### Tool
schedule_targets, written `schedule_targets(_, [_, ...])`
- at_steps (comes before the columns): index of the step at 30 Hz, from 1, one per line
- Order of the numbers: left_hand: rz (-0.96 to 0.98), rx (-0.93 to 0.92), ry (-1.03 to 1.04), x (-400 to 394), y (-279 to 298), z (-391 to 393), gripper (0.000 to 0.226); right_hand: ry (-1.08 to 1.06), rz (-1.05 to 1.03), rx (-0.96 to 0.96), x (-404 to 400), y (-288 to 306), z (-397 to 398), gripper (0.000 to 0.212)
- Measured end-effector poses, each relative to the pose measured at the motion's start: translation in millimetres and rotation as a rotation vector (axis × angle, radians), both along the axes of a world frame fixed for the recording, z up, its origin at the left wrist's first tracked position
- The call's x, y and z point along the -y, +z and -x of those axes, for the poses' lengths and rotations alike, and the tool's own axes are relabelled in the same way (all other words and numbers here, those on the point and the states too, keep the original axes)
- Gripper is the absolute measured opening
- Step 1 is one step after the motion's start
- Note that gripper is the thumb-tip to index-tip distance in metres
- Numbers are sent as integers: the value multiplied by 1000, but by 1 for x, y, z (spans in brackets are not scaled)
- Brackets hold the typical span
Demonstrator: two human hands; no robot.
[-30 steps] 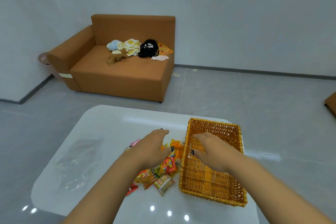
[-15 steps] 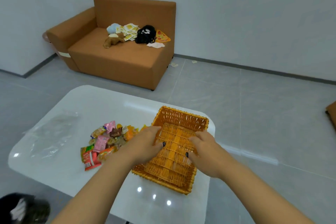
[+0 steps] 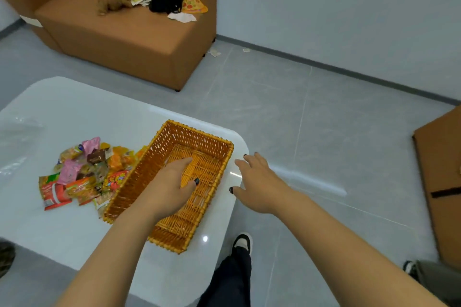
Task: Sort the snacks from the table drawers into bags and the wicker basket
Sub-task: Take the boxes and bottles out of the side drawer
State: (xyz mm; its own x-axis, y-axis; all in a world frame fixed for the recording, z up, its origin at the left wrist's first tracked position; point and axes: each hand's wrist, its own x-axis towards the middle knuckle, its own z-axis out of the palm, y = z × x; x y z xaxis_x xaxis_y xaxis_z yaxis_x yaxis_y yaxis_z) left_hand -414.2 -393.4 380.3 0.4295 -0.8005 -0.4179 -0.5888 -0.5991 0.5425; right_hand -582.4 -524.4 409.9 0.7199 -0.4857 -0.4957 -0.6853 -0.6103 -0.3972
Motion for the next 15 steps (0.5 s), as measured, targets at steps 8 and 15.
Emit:
schedule_targets(8, [-22, -24, 74, 122, -29, -21, 65, 69, -26, -41, 144, -19, -35, 71])
schedule_targets(15, [-21, -67, 133, 222, -23, -56, 64, 113, -85, -40, 248, -9, -64, 68])
